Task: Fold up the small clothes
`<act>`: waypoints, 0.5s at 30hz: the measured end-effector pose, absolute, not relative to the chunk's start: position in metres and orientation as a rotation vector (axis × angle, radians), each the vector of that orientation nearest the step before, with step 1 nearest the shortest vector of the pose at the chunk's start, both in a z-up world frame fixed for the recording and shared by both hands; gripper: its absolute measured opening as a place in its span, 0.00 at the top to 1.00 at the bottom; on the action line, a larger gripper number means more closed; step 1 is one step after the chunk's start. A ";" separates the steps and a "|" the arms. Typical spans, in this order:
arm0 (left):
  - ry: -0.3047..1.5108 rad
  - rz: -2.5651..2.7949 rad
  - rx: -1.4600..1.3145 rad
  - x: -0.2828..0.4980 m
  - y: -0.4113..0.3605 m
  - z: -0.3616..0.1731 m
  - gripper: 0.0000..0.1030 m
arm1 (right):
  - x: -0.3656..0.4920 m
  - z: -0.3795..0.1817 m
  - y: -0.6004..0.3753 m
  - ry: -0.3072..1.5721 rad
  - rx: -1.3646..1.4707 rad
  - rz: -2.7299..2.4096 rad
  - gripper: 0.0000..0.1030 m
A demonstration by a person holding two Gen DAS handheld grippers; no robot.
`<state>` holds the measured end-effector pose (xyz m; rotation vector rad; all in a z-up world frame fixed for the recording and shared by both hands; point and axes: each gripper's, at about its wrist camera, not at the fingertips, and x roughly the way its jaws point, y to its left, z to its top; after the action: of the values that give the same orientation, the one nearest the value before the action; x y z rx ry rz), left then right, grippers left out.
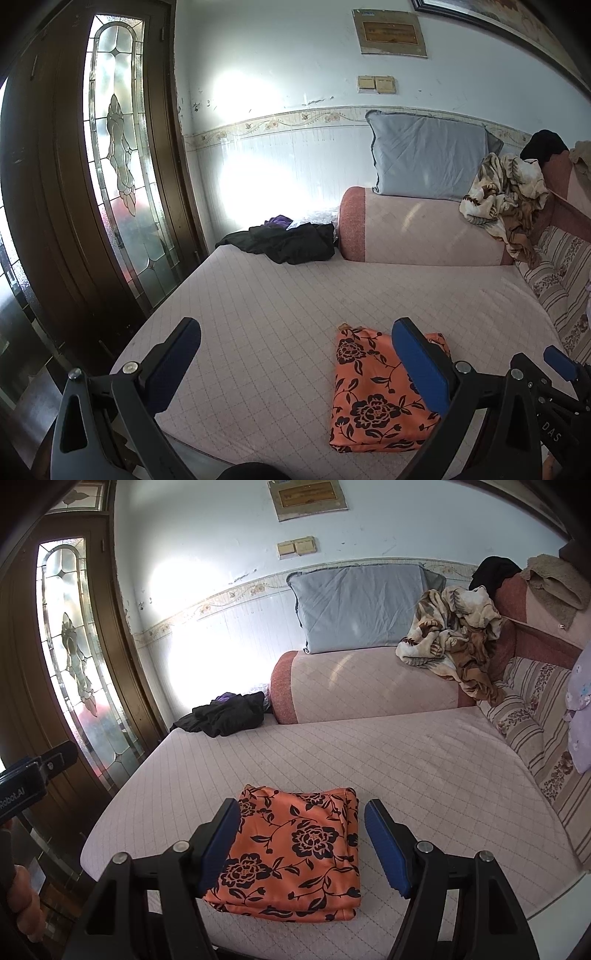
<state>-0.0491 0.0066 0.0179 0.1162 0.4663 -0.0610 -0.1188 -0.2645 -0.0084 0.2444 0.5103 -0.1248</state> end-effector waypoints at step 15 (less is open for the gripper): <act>0.450 -0.091 0.111 -0.057 0.007 0.023 0.00 | -0.122 -0.005 -0.261 0.499 0.228 -0.131 0.29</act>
<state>-0.0571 0.0066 0.0230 0.1115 0.4501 -0.0912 -0.1219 -0.2615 -0.0047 0.2283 0.4985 -0.1313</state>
